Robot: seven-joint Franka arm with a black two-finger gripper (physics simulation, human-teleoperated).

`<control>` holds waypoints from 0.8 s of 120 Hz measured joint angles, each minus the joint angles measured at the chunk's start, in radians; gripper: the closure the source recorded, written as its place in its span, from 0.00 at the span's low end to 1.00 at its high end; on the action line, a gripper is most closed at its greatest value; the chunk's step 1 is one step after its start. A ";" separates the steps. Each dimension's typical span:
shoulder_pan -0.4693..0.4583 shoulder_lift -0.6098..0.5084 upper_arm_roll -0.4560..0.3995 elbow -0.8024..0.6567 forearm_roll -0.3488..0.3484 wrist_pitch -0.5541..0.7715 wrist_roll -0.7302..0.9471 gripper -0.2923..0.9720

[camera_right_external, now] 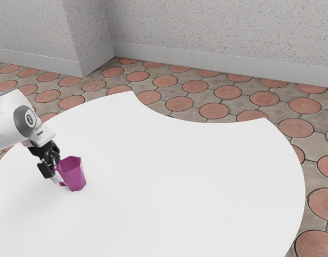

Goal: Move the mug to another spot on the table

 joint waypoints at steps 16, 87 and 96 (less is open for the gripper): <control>-0.005 0.031 -0.003 0.011 -0.006 0.003 0.018 0.23; -0.002 0.025 -0.011 0.013 -0.030 0.013 0.070 0.61; 0.001 0.006 -0.017 0.013 -0.078 0.010 0.094 0.64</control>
